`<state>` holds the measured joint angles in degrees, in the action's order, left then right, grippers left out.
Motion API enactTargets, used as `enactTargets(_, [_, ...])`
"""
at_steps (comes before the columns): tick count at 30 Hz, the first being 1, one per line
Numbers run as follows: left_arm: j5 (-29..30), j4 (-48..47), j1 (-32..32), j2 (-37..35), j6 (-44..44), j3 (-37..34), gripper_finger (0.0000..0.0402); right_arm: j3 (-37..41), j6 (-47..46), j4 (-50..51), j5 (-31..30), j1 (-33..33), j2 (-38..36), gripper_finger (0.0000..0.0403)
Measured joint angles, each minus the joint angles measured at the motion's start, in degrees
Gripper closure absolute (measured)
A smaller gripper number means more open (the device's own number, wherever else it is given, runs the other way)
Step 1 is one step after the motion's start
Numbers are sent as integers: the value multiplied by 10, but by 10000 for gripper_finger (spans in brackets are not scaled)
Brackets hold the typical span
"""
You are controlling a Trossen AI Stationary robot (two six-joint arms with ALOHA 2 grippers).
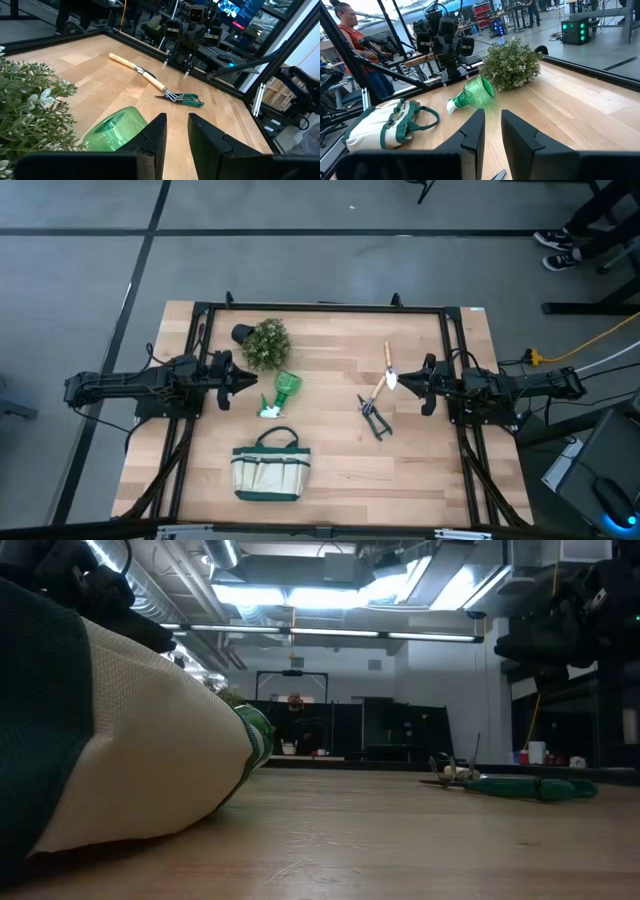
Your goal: Pick & Place Garden tools in Gardening bag
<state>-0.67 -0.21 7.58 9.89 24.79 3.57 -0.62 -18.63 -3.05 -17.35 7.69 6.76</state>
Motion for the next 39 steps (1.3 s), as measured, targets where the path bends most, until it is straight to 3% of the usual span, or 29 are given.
enactTargets(5, [0, 0, 0, 0, 0, 0, 329, -4, 0, 12, 0, 0, 17, 336])
enactTargets(13, [0, 0, 0, 0, 0, 0, 329, -128, 0, 163, 0, 0, 144, 336])
enactTargets(28, [0, 0, 0, 0, 0, 0, 329, -369, 0, 151, 0, 30, 462, 336])
enactTargets(39, [0, 0, 0, 0, 0, 0, 329, -493, 0, 110, 0, -15, 657, 336])
